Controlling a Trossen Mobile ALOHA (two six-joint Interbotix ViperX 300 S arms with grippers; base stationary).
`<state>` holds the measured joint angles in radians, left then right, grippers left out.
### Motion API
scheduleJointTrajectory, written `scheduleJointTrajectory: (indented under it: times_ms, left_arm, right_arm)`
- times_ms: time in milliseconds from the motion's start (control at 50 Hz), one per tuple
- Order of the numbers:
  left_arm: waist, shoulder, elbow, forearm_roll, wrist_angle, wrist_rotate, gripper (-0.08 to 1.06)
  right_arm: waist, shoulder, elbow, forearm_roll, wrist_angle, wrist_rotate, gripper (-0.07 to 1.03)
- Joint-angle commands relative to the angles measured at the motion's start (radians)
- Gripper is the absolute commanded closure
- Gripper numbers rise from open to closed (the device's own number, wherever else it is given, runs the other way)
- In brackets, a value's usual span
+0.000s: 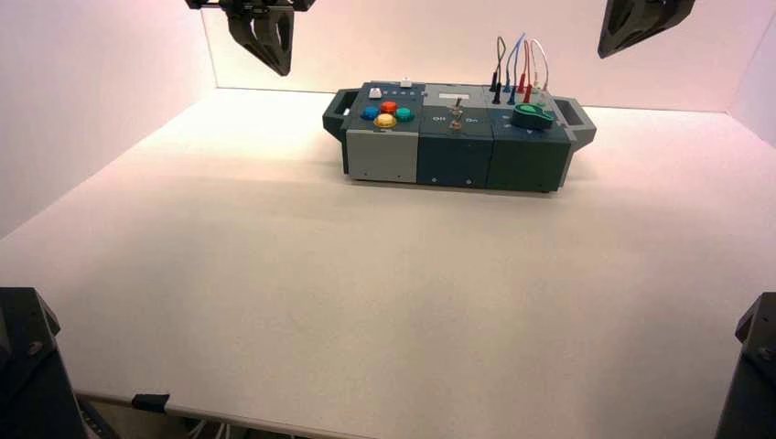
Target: Move the box away.
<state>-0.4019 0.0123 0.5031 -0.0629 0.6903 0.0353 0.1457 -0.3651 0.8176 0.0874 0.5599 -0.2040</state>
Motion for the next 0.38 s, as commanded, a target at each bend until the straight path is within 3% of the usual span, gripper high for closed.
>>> scheduleJointTrajectory:
  times_ms: [20,380]
  left_arm:
    - [0.003,-0.025,-0.028,-0.002,-0.006,0.003,1.01]
    - [0.003,-0.025,-0.023,-0.003,-0.006,0.002,1.01]
  right_arm:
    - [0.005,-0.009,-0.012,0.003,-0.008,0.002,0.98]
    - [0.005,-0.015,-0.008,0.005,-0.008,0.002,0.98]
